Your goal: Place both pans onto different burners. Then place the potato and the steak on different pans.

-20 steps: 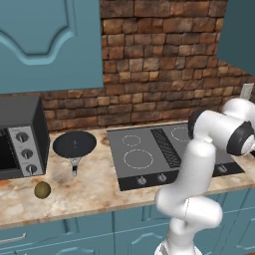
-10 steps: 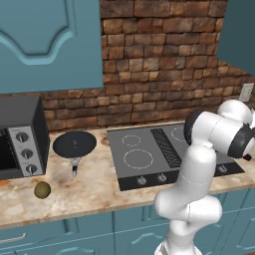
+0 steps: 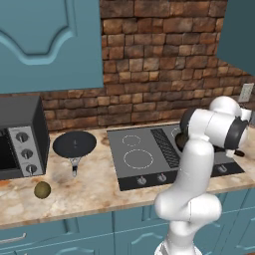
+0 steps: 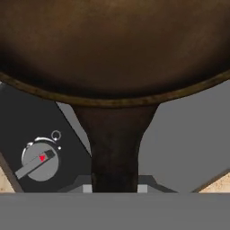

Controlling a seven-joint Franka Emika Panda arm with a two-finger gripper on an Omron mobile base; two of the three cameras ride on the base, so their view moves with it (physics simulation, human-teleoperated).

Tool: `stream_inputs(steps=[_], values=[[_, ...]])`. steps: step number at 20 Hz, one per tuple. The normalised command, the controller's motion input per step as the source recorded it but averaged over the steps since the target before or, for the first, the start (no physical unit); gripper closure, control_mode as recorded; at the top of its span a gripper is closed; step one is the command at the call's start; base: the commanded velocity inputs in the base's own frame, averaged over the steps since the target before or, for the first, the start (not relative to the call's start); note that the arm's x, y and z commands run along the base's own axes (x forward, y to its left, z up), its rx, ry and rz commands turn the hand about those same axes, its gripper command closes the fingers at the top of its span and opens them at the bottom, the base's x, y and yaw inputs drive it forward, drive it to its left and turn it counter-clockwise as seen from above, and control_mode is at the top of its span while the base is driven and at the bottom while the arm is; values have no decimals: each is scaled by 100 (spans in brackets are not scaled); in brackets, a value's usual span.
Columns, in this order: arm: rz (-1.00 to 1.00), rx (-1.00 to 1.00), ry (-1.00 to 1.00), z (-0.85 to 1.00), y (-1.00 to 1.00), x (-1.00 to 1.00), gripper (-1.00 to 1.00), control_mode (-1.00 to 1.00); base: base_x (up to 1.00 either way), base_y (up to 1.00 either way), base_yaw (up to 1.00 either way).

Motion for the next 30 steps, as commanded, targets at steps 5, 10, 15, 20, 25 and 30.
stream_inputs(steps=[5, 10, 15, 20, 25, 30], values=[[1, 0, 0, -10, -25, 31, 100, -100, 0, 0, 0], [0, 0, 0, -12, -34, 10, 100, -100, 0, 0, 0], [0, 0, 0, -18, -11, 0, 100, -100, 0, 0, 0], [0, 0, 1, -7, 0, 0, 100, -100, 0, 0, 0], [0, 0, 0, 0, 0, 2, -100, -100, 0, 0, 0], [0, 0, 0, 2, 0, 0, -100, -100, 0, 0, 0]])
